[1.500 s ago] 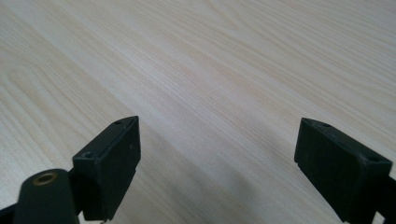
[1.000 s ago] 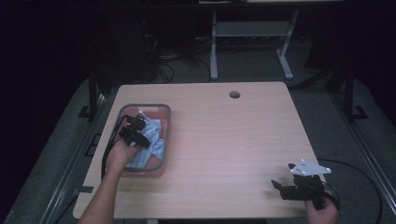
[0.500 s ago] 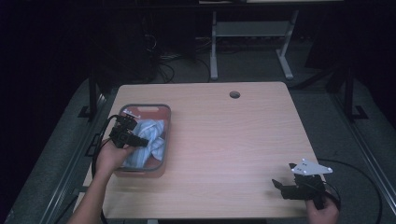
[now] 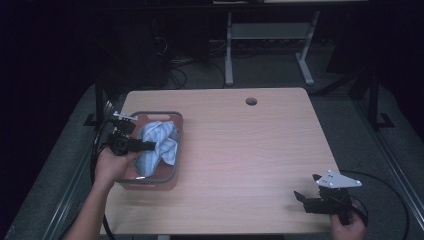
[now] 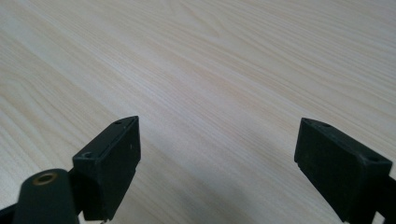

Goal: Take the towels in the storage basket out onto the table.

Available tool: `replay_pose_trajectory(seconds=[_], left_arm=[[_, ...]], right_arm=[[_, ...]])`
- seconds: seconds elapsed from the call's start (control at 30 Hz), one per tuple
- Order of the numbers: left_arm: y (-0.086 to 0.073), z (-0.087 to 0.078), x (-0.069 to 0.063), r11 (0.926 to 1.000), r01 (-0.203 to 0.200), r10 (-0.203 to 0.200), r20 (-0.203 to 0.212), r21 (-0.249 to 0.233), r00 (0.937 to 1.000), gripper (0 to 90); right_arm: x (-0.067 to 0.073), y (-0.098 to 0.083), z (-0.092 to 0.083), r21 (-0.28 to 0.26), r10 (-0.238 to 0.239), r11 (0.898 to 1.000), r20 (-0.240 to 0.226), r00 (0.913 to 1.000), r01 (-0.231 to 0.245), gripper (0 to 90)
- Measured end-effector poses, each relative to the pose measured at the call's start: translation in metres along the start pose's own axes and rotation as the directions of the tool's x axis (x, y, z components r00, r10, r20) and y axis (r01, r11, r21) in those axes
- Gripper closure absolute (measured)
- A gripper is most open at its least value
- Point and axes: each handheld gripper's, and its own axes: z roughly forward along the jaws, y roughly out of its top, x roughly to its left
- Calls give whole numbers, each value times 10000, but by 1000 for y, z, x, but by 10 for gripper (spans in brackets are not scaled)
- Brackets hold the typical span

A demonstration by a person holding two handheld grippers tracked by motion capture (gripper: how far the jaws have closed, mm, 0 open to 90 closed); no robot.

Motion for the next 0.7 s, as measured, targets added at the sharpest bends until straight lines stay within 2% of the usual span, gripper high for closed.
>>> replay_pose_trajectory(seconds=[0.23,0.7], left_arm=[[9,-14,-4,9989,-102,106,87,-452,9999,667],[21,-42,-14,9916,-244,237,-71,-1268,9997,663]], right_arm=[[0,1,-1,-40,-36,10000,54,10000,36,139],[-1,0,-3,-35,-9,10000,68,10000,9,139]])
